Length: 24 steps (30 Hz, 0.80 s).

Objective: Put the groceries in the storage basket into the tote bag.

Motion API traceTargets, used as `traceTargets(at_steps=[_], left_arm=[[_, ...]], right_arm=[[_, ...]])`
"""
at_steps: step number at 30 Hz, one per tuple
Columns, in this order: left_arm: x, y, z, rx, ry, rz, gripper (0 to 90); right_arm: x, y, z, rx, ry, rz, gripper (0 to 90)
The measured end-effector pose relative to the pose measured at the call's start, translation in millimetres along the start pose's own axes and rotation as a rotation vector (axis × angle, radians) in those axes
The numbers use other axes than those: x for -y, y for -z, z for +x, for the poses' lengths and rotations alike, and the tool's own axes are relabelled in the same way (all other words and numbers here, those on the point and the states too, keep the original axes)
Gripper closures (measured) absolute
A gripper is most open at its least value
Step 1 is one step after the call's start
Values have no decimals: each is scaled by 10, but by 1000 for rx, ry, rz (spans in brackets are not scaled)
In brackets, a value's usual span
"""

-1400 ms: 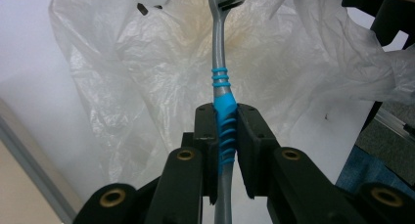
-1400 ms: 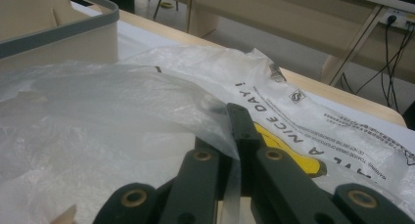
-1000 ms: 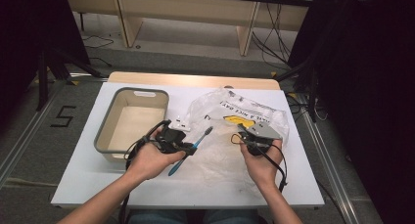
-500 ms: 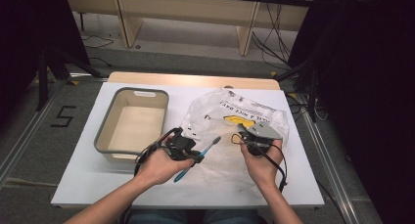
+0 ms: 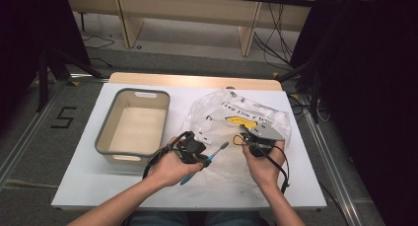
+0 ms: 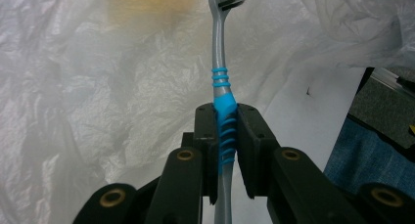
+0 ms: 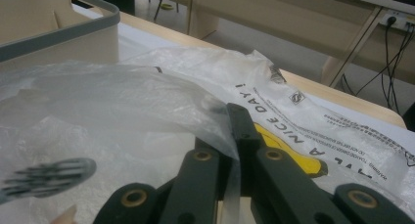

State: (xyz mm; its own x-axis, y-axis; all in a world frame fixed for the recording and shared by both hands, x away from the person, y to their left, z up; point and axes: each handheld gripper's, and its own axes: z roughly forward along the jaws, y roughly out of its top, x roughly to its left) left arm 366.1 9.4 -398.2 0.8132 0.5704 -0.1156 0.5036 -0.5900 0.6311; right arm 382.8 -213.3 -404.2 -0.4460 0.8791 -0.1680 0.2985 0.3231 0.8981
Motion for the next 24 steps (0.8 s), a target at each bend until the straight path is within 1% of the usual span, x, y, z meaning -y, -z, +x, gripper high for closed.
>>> traceTargets(at_steps=[10, 11, 13, 24], left_arm=[[-35, -93, -5, -3, 0, 17, 792], [-42, -97, 1, -4, -5, 22, 792], [-54, -110, 8, -5, 0, 20, 792], [-106, -163, 30, -18, -3, 33, 792]], right_arm=[[-2, 5, -7, -1, 4, 0, 900], [-2, 4, -7, -2, 4, 1, 900], [-2, 4, -4, -1, 3, 0, 900], [-5, 10, -9, -2, 3, -3, 900]])
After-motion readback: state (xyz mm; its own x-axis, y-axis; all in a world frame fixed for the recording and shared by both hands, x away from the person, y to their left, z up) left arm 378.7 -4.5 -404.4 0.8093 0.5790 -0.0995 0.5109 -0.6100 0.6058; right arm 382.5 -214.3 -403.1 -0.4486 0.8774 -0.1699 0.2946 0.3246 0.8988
